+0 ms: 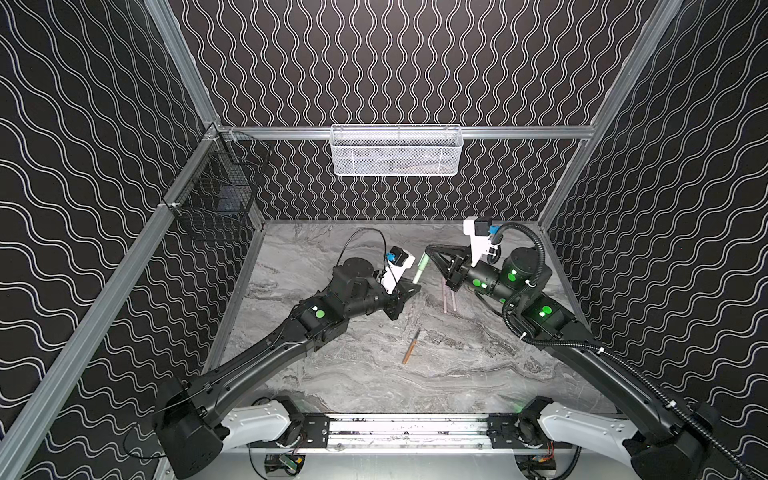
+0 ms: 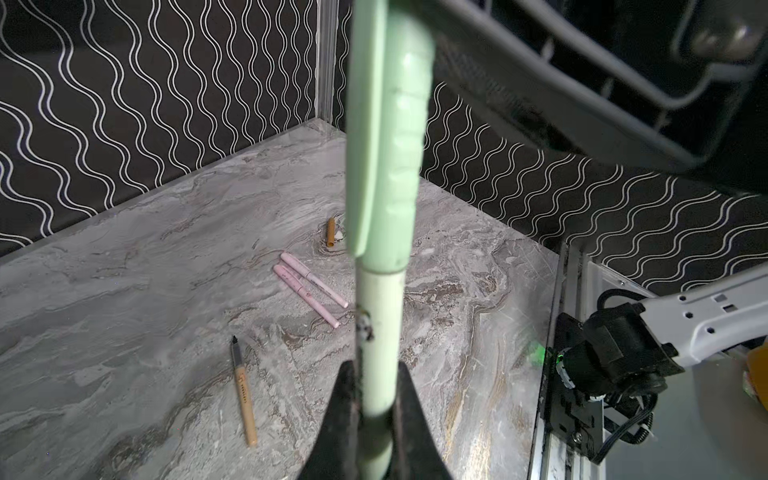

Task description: Insert the pens into the pen caps

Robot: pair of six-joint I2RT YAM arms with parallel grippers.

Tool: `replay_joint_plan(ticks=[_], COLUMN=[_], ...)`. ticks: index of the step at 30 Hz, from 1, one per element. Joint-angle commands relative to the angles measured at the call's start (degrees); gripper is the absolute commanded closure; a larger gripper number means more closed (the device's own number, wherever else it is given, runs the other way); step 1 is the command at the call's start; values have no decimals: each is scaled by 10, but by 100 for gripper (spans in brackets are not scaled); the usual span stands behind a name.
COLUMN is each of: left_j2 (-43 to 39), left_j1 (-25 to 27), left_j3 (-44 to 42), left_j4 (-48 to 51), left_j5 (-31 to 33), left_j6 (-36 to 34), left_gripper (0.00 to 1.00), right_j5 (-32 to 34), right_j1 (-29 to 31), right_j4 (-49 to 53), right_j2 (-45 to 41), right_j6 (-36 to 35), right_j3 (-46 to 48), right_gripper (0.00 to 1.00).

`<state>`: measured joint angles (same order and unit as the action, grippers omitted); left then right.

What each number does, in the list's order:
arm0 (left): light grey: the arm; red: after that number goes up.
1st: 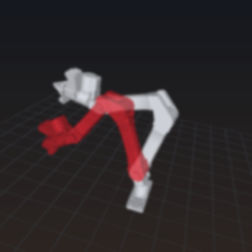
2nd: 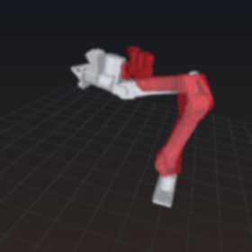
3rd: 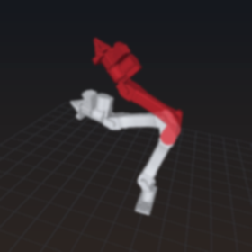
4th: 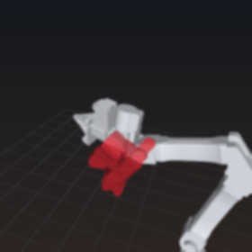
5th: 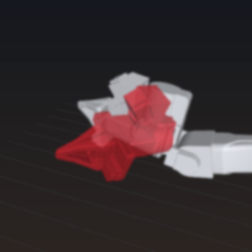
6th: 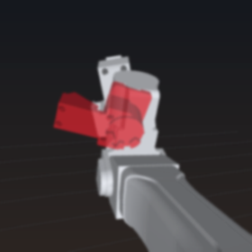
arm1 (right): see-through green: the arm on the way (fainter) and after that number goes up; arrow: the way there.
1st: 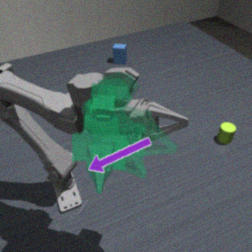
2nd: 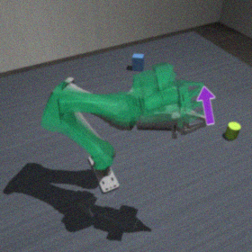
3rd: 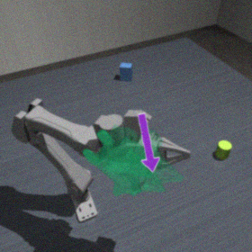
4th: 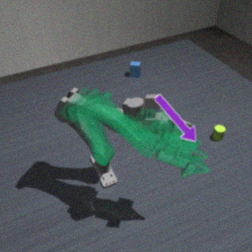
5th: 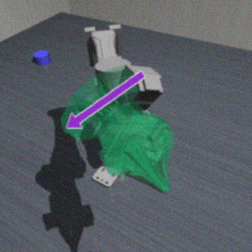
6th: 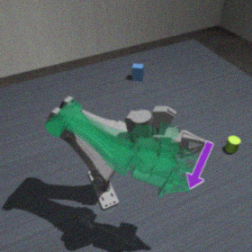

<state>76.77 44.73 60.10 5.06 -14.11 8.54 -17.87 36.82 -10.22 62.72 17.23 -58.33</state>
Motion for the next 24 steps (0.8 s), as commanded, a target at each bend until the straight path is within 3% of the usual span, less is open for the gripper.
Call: replay_joint_plan(ticks=[1, 24], left_j2=[-2, -22], left_j1=[-9, -35], left_j3=[16, -44], left_j4=[-495, -435], left_j5=[48, 13], left_j6=[23, 38], left_gripper=[100, 100], right_j5=[-87, -100], right_j1=[8, 21], right_j4=[137, 111], right_j2=[4, 23], right_j6=[5, 16], right_j3=[8, 26], right_gripper=[90, 85])
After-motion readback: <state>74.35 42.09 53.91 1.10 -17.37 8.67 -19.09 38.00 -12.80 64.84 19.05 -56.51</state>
